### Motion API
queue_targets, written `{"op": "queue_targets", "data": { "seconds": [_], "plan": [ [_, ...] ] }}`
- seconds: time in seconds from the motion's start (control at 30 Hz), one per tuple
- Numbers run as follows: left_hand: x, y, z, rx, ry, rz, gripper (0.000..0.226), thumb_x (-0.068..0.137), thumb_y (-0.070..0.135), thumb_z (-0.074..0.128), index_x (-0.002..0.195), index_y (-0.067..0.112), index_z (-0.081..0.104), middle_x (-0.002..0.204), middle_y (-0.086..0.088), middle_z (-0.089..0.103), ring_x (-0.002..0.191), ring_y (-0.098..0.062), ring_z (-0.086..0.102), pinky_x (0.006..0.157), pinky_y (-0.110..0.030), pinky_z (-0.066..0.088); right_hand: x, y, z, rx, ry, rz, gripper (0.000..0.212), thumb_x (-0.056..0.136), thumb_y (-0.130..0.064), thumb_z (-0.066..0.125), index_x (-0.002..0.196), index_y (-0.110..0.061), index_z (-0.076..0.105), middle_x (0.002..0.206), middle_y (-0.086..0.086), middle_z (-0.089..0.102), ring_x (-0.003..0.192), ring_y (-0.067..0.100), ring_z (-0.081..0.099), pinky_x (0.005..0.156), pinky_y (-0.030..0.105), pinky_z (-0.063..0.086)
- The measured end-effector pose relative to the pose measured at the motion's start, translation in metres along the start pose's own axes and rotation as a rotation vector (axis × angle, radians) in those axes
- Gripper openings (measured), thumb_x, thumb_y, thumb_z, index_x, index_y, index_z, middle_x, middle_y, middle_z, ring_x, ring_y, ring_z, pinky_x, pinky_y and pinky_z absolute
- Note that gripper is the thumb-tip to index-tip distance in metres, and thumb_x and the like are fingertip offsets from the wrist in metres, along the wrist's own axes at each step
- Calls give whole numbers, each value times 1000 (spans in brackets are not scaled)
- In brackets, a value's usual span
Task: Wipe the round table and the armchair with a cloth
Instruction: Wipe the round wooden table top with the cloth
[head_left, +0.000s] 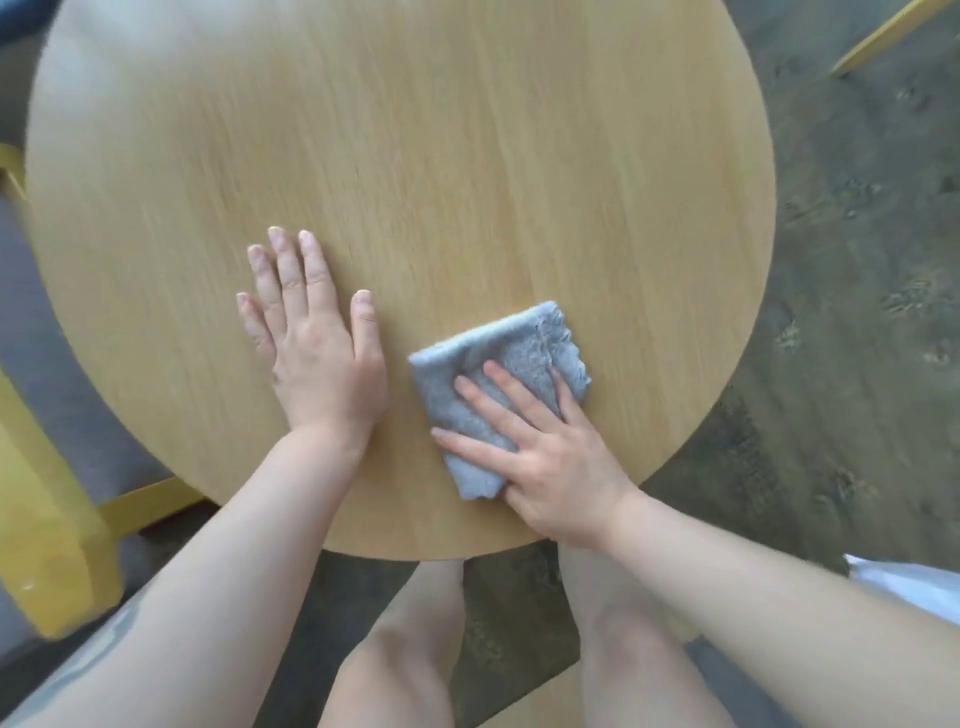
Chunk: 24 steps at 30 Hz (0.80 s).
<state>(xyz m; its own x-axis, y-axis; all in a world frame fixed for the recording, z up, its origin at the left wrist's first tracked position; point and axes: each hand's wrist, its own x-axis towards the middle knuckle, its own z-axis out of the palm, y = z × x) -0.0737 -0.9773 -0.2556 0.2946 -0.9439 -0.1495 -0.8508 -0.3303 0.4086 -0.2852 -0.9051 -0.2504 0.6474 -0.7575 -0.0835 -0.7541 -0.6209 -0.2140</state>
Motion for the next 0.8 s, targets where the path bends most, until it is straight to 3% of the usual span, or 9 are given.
{"op": "queue_targets", "data": {
  "seconds": [0.07,0.17,0.23,0.4,0.47,0.53,0.6,0.67,0.8],
  "plan": [
    [-9,13,4,25,-13,-5,63,101,37,27,157,16,10,165,-4,-3,150,-21,-10,119,-40,-13,-28,49,-7,-35,-26,123,73,78,-28,60,145,-41,35,157,0,24,147,24,15,112,61,7],
    [-23,32,15,68,-26,-24,62,101,37,24,157,18,5,164,-1,-7,150,-19,-14,120,-40,-13,12,103,-18,-45,122,732,64,88,-36,50,148,-39,27,160,6,18,147,30,10,107,70,16],
    [-28,43,24,88,-19,-68,62,101,36,23,157,17,3,164,0,-6,150,-18,-12,121,-40,-11,62,91,-21,-40,180,878,61,90,-44,40,149,-37,26,160,7,16,147,33,10,107,69,20],
    [-28,55,35,150,22,-153,63,99,34,22,157,15,5,164,1,0,151,-16,-4,122,-41,-4,10,76,-11,-12,-29,-142,60,90,-43,48,147,-38,33,159,-1,22,148,23,12,116,58,5],
    [-28,57,35,162,15,-159,63,99,34,21,157,16,3,164,2,-1,151,-15,-5,122,-40,-5,-12,133,-17,-85,-49,-99,68,85,-41,51,148,-39,27,159,-3,20,148,21,12,115,58,8],
    [-28,58,34,171,29,-169,63,98,34,20,157,16,4,164,2,0,151,-15,-5,122,-39,-5,1,176,-25,-62,28,256,69,84,-42,50,148,-38,25,159,-1,20,147,23,13,111,63,15],
    [-28,60,35,167,41,-179,63,98,33,21,157,16,7,164,2,2,151,-15,-3,122,-39,-5,38,178,-32,-87,139,625,62,90,-44,43,149,-37,26,160,3,18,147,27,12,108,65,18],
    [-27,59,36,157,45,-186,63,97,32,23,157,16,9,164,2,4,151,-15,-2,122,-39,-5,72,146,-32,-51,172,728,62,92,-45,40,151,-34,23,161,6,13,148,30,8,108,65,17],
    [-27,58,34,138,54,-175,63,97,34,25,156,16,16,164,1,10,151,-16,2,121,-40,-2,34,95,-16,24,-56,-214,69,86,-40,58,149,-36,30,160,1,18,149,24,7,117,57,2]
  ]
}}
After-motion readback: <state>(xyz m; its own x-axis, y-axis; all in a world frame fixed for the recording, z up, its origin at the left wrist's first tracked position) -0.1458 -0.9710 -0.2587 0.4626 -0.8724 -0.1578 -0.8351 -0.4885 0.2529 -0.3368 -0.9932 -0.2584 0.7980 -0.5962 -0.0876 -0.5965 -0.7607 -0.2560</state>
